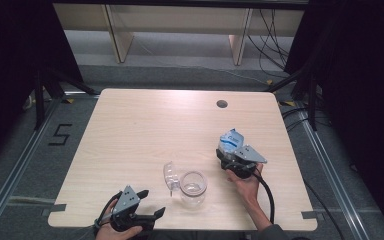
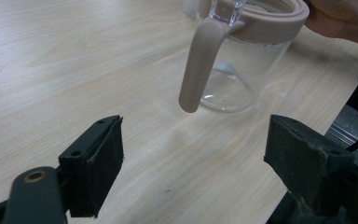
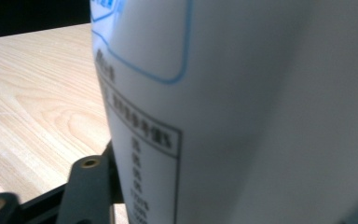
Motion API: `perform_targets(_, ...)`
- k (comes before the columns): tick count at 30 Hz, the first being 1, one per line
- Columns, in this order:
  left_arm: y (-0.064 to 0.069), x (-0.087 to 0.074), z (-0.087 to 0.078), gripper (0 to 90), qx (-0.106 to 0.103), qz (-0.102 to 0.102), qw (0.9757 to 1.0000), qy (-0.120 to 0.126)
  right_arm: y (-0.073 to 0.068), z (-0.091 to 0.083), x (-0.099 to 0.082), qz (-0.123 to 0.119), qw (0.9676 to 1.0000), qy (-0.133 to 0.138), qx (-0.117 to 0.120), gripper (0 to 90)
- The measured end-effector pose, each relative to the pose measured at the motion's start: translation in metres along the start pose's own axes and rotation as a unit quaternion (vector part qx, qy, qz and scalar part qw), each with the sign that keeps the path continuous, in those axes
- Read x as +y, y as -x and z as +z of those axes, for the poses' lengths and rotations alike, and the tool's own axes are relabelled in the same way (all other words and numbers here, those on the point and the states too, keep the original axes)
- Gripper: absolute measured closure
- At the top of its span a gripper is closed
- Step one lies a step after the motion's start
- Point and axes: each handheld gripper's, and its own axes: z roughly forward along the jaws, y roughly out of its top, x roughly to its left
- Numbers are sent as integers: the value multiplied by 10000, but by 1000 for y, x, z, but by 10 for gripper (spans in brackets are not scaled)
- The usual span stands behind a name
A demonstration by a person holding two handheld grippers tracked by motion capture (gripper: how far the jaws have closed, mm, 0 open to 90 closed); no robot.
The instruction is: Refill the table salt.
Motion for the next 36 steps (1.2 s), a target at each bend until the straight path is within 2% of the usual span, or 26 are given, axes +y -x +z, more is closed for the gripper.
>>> perform_targets(1,0,1,-1,189,36,62,10000,-13,0,0,0,-28,10000,-12,19,440)
perform_targets(4,1,0,0,189,37,30,10000,-18,1,0,0,15,10000,-8,45,439)
perform_targets(5,0,1,-1,189,20,127,9999,-62,1,0,0,-1,10000,-26,31,438)
perform_targets(8,2,0,-1,189,24,51,10000,-35,1,0,0,-10,10000,-64,19,439)
perform_targets(20,0,-1,-2,190,23,144,9998,-104,2,0,1,-57,9998,-159,111,501)
perform_targets(21,0,-1,-1,190,27,144,9998,-100,-1,0,0,64,9998,-170,94,511)
perform_targets(23,-1,0,-1,190,8,215,9997,-109,0,0,0,3,9999,-122,76,518)
perform_targets(27,0,-1,-1,191,6,188,9998,-104,-1,-1,0,-17,9999,-153,60,526)
perform_targets(28,-1,0,-1,193,-23,259,9996,-98,0,-1,1,-44,9999,-144,75,528)
perform_targets(31,1,-1,-2,193,-6,166,9998,-136,0,-1,1,-35,9998,-125,139,531)
perform_targets(32,1,-1,0,193,-60,112,9999,-79,-4,-3,1,46,9999,-137,72,535)
perform_targets(33,1,-1,0,193,-60,112,9999,-79,-4,-3,1,46,9999,-137,72,535)
perform_targets(34,2,-1,0,193,-50,113,9999,-63,-4,-4,2,-44,9997,-163,171,536)
perform_targets(36,1,-1,0,193,-60,138,9998,-113,-5,-5,2,-59,9997,-173,173,536)
